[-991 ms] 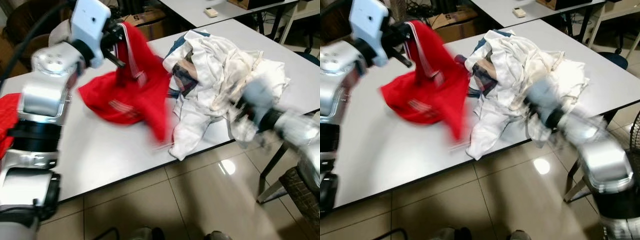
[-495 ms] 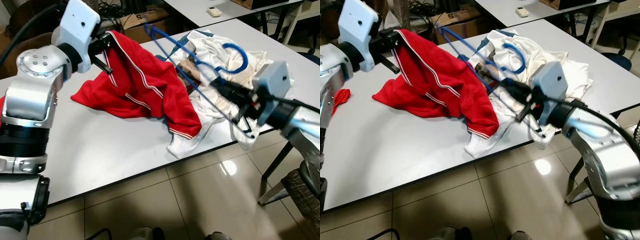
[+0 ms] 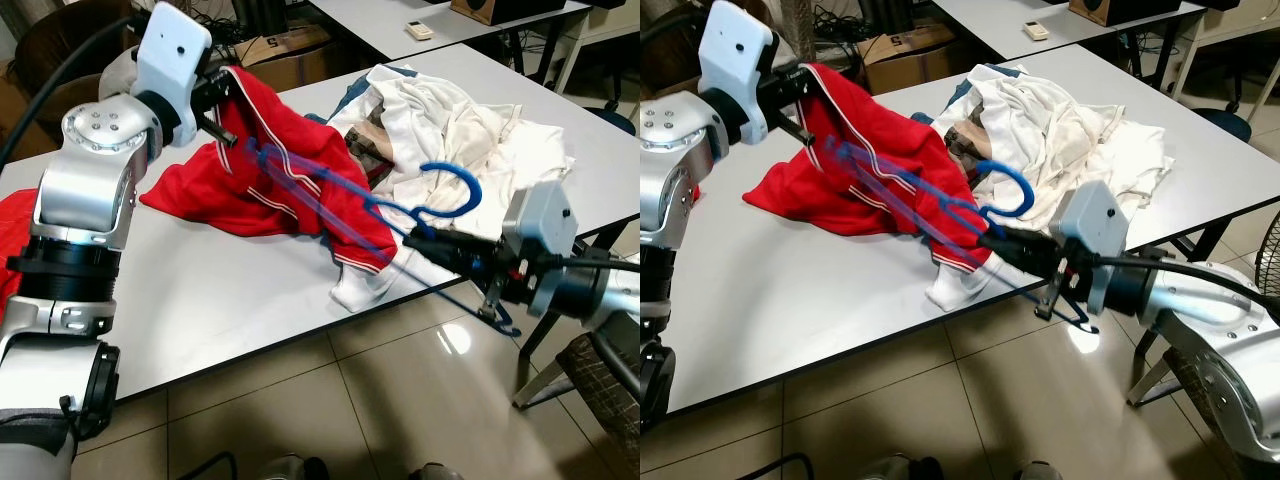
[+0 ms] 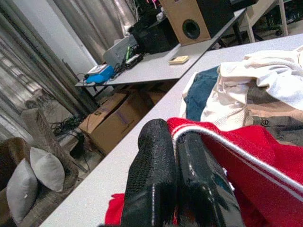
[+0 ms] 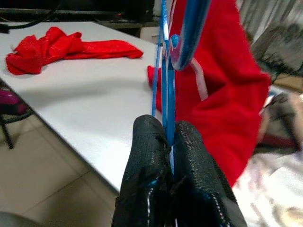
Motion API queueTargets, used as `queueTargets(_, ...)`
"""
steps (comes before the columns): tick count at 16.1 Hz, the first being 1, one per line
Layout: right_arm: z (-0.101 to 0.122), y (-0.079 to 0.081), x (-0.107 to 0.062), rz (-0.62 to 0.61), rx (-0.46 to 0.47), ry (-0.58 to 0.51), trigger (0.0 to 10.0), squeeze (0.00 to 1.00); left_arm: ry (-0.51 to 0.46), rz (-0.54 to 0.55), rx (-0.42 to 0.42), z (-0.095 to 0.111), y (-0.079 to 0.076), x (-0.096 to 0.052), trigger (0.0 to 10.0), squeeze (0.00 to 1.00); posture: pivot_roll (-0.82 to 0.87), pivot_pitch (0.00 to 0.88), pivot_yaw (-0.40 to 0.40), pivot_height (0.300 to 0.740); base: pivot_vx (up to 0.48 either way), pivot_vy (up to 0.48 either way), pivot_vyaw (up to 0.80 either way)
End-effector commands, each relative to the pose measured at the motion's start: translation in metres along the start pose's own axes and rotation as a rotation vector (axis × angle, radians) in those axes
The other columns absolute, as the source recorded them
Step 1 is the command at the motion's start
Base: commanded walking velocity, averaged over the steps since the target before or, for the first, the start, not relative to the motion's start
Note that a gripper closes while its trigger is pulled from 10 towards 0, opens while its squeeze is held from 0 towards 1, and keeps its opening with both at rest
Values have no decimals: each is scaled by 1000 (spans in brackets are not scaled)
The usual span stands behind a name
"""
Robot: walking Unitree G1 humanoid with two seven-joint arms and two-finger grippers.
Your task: Hang hanger
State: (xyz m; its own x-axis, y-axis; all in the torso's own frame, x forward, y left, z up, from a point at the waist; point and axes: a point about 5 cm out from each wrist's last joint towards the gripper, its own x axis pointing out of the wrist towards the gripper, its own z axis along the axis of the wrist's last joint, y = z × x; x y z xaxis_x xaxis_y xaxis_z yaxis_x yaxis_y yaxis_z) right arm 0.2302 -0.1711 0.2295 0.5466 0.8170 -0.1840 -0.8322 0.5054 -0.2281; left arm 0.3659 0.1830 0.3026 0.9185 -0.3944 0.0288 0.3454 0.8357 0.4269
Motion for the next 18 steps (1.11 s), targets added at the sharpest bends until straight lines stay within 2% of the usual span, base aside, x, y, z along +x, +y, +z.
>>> queueTargets(1, 4, 4, -1, 14, -9, 4, 10000, 0, 0, 21, 1, 1, 6, -1, 0, 0, -175, 45, 178, 740, 0, 0, 0)
queueTargets(2, 2, 3, 0, 6, -5, 13, 10000, 0, -3, 16, -5, 1, 7, 0, 0, 0, -174, 44, 179, 740, 0, 0, 0)
queueTargets(5, -11, -7, 18, -90, 31, 68, 10000, 0, -25, -39, -12, 7, 7, 0, 0, 0, -159, 46, 186, 740, 0, 0, 0)
queueTargets(10, -14, -10, 39, -182, 52, 50, 10000, 0, -23, -91, -6, 11, 10, -12, 0, 0, -130, 77, 177, 740, 0, 0, 0)
queueTargets(14, -10, -10, 42, -211, 38, 26, 10000, 0, -9, -81, -1, 10, 15, -19, 0, 0, -127, 84, 180, 740, 0, 0, 0)
queueTargets(18, -3, -22, 38, -311, 2, -9, 10000, 0, 2, -79, -2, 12, 17, -24, 0, 0, -126, 81, 178, 740, 0, 0, 0)
